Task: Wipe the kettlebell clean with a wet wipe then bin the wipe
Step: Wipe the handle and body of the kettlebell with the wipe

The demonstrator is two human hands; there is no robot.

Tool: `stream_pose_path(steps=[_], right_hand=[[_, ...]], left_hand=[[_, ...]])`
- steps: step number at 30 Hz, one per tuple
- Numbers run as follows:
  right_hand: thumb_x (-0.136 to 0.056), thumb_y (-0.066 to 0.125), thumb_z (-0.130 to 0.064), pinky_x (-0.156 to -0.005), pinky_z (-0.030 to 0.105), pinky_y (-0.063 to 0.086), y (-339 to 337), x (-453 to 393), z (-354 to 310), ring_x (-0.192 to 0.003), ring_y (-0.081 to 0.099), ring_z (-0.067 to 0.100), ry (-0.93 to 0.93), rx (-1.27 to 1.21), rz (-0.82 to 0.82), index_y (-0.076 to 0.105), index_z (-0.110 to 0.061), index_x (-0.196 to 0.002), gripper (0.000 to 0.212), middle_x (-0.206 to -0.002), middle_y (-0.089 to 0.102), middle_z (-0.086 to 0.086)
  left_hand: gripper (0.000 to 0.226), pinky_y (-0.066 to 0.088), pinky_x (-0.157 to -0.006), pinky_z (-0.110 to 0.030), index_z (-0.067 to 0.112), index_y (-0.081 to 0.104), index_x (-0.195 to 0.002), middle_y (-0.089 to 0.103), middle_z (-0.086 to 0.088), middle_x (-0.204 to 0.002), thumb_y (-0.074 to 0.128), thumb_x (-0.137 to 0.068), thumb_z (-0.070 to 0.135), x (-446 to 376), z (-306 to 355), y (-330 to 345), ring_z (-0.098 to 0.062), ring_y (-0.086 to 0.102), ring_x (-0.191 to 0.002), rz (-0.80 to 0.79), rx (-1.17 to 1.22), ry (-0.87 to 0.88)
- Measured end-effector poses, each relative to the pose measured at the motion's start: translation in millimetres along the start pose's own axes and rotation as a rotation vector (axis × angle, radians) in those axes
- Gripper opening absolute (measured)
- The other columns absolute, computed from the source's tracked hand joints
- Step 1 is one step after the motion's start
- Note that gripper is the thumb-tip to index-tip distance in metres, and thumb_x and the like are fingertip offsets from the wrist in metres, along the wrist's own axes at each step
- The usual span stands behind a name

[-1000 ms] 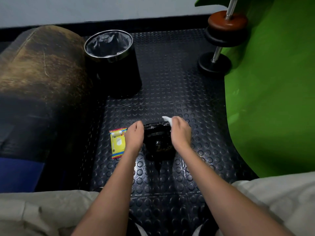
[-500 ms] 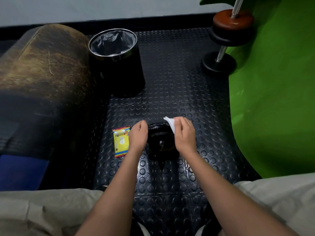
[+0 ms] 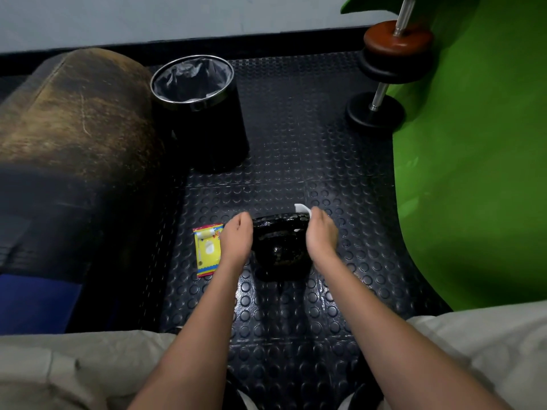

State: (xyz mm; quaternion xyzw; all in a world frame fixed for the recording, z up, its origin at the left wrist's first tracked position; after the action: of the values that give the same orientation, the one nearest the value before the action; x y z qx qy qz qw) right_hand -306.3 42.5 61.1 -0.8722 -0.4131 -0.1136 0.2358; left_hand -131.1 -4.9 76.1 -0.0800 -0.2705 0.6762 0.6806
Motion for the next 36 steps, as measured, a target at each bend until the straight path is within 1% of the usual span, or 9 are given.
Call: stream_pose_path(steps=[5,10,15,20,24,27,30,32,36], right_hand=[[-0.102,0.031,-0.028,-0.119,0.038,0.027,18,14,-9,-0.095,0.057,0.016,-0.577,0.338,0.075,0.064,-0.019,-0.083,0.039,-0.09,0.065,-0.007],[-0.107,0.035,-0.028,-0.123,0.037,0.021,13,23,1,-0.112,0.055,0.01,-0.874,0.407,0.089,0.069,-0.018,-0.113,0.035,-0.112,0.066,-0.008],[-0.106,0.026,-0.037,-0.111,0.037,0.035,5,15,12,-0.109,0.052,0.008,-0.658,0.221,0.1,0.065,-0.019,-0.117,0.044,-0.113,0.063,-0.012],[-0.104,0.034,-0.037,-0.078,0.036,0.043,4,0,12,-0.086,0.055,0.018,-0.039,-0.124,-0.056,0.06,-0.018,-0.088,0.036,-0.087,0.059,-0.004],[-0.101,0.032,-0.03,-0.069,0.036,0.04,2,-13,2,-0.077,0.053,0.023,0.151,0.002,-0.11,0.054,-0.016,-0.072,0.039,-0.084,0.059,0.004],[-0.102,0.032,-0.027,-0.064,0.033,0.036,3,-7,-13,-0.075,0.054,0.022,-0.028,0.263,-0.024,0.054,-0.016,-0.071,0.04,-0.082,0.061,0.003],[-0.1,0.035,-0.027,-0.094,0.037,0.043,11,10,-27,-0.08,0.058,0.021,-0.41,0.415,0.061,0.068,-0.016,-0.075,0.043,-0.083,0.069,0.003],[-0.1,0.033,-0.027,-0.118,0.04,0.029,25,24,-29,-0.088,0.06,0.018,-0.665,0.558,0.05,0.072,-0.015,-0.085,0.044,-0.089,0.071,-0.001],[-0.106,0.036,-0.029,-0.123,0.036,0.018,26,36,-19,-0.104,0.056,0.011,-0.932,0.554,-0.002,0.07,-0.02,-0.106,0.035,-0.104,0.068,-0.009]], left_hand=[[0.032,0.026,-0.057,-0.034,0.02,0.029,-0.066,0.035,0.005,-0.063,0.036,-0.096,0.026,-1,0,-1,-0.015,0.032,-0.063,0.013,-0.003,0.013],[0.031,0.028,-0.059,-0.034,0.02,0.031,-0.066,0.038,0.005,-0.063,0.036,-0.096,0.027,-1,-2,-1,-0.016,0.034,-0.064,0.011,0.002,0.011],[0.032,0.024,-0.056,-0.034,0.019,0.029,-0.067,0.035,0.004,-0.063,0.036,-0.097,0.026,0,0,0,-0.015,0.031,-0.062,-0.002,0.0,0.012],[0.031,0.024,-0.056,-0.033,0.019,0.029,-0.067,0.034,0.004,-0.062,0.036,-0.096,0.025,-1,-1,0,-0.015,0.03,-0.062,-0.001,0.021,-0.001],[0.032,0.024,-0.056,-0.034,0.019,0.028,-0.066,0.033,0.005,-0.062,0.036,-0.096,0.026,-1,-1,0,-0.016,0.03,-0.062,0.01,0.015,-0.003],[0.032,0.025,-0.057,-0.034,0.021,0.028,-0.065,0.034,0.005,-0.062,0.036,-0.095,0.026,-2,-2,0,-0.016,0.031,-0.063,0.008,0.014,0.0],[0.032,0.027,-0.058,-0.035,0.021,0.029,-0.065,0.035,0.005,-0.062,0.037,-0.095,0.026,-2,-2,0,-0.016,0.032,-0.064,0.011,0.014,0.005],[0.031,0.028,-0.059,-0.035,0.021,0.031,-0.065,0.038,0.005,-0.063,0.037,-0.095,0.026,-3,-3,0,-0.017,0.033,-0.065,0.007,0.01,0.015],[0.027,0.032,-0.061,-0.035,0.02,0.036,-0.067,0.041,0.004,-0.066,0.036,-0.093,0.028,-3,-4,0,-0.016,0.035,-0.067,0.001,0.012,0.008]])
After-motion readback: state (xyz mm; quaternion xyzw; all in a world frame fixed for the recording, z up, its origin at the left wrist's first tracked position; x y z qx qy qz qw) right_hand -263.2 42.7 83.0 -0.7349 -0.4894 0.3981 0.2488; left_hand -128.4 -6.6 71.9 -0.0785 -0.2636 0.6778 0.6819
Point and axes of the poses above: each hand's wrist, its own x-axis away from the middle knuckle, its own y-axis out of the palm, z = x × y, the point moved 4 cm from there along -x, towards the middle knuckle
